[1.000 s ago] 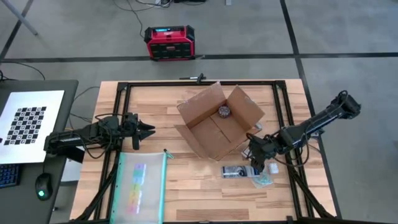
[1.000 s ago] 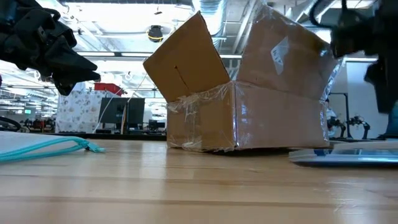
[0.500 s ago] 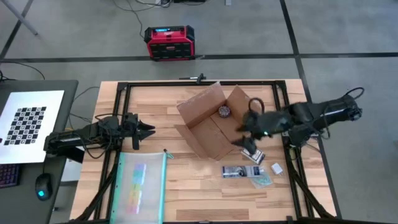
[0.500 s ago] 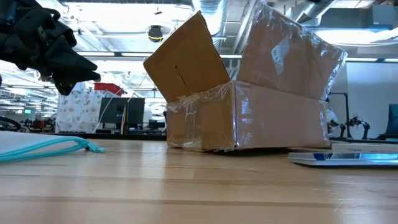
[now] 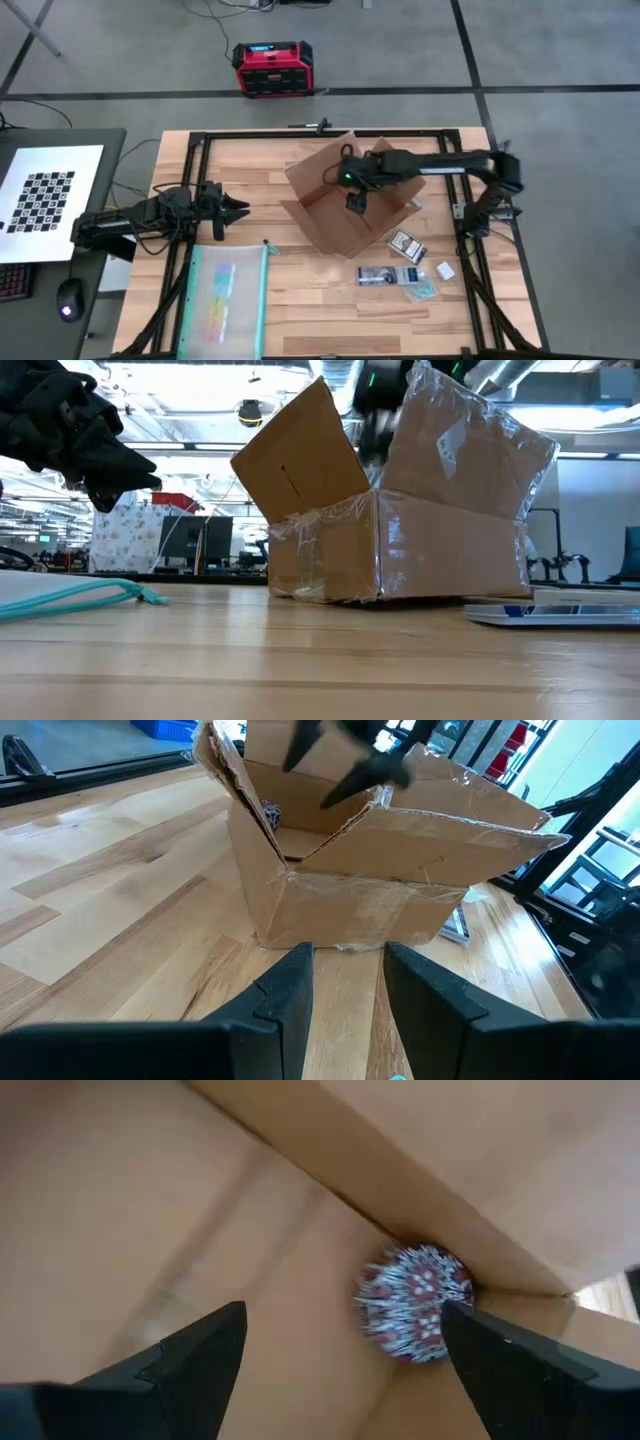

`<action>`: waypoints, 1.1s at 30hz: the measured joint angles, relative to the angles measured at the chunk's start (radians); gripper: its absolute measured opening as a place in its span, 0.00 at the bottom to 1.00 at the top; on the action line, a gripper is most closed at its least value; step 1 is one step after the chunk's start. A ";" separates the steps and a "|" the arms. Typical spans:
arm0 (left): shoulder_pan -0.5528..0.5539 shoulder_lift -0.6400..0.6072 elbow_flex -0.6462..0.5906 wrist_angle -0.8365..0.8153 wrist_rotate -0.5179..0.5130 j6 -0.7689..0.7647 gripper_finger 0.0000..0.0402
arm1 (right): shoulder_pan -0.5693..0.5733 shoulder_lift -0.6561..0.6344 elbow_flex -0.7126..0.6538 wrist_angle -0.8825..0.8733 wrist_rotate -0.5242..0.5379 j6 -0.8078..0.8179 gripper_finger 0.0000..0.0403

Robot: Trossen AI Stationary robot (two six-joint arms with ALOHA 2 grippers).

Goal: Unpack boxes
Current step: Remove the red scented candle from the cardboard box

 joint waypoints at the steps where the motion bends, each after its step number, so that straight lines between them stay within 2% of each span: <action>1: 0.000 0.000 0.000 0.000 0.000 0.000 0.27 | -0.018 0.028 0.000 0.000 0.000 -0.019 0.81; 8: 0.000 0.000 0.000 0.000 0.000 0.000 0.27 | -0.084 0.139 -0.001 0.005 0.028 -0.047 0.81; 14: 0.000 0.000 0.000 0.000 0.000 0.000 0.27 | -0.108 0.140 -0.001 0.013 0.132 -0.050 0.81; 17: 0.000 0.000 0.000 0.000 0.000 0.000 0.27 | -0.122 0.140 -0.011 0.033 0.134 -0.050 0.81; 22: 0.000 0.000 0.000 0.000 0.000 0.000 0.27 | -0.136 0.187 -0.034 0.049 0.116 -0.058 0.81; 26: 0.000 0.000 0.000 0.000 0.000 0.000 0.27 | -0.143 0.227 -0.029 0.000 0.024 -0.034 0.81; 33: 0.000 0.000 0.000 0.000 0.000 0.000 0.27 | -0.109 0.209 -0.014 -0.029 -0.058 0.009 0.80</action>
